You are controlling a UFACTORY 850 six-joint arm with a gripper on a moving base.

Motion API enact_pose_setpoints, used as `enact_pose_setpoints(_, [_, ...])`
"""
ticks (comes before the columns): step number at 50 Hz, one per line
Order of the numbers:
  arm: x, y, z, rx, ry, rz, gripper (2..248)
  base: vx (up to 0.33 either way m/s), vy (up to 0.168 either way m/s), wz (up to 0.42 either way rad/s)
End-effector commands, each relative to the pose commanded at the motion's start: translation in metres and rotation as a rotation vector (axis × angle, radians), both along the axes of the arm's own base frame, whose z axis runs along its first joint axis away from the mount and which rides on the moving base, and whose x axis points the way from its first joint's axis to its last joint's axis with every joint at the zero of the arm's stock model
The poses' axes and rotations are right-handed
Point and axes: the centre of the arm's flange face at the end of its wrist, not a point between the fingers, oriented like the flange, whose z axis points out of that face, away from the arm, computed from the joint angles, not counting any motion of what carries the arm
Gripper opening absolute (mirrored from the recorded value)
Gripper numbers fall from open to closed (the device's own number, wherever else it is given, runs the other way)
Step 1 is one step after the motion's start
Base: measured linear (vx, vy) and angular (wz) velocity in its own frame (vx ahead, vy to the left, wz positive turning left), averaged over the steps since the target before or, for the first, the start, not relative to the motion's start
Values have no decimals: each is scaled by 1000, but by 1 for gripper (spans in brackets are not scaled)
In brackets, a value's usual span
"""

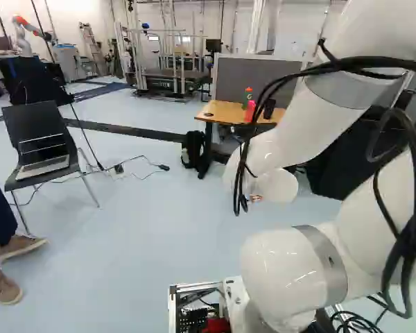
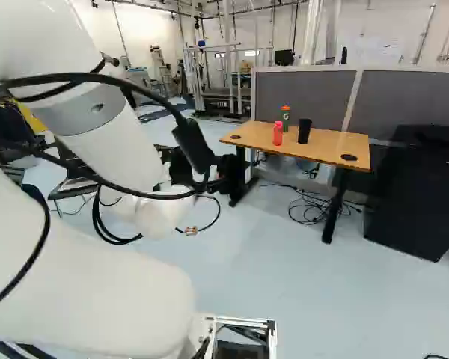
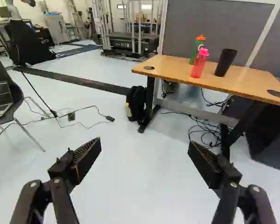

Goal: Pick up the green bottle from the table

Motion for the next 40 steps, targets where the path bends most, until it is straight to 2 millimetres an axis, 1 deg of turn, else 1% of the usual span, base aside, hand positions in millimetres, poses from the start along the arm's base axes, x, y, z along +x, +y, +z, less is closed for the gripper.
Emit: enact_pose_setpoints(40, [0,0,0,0,0,0,247,0,0,0])
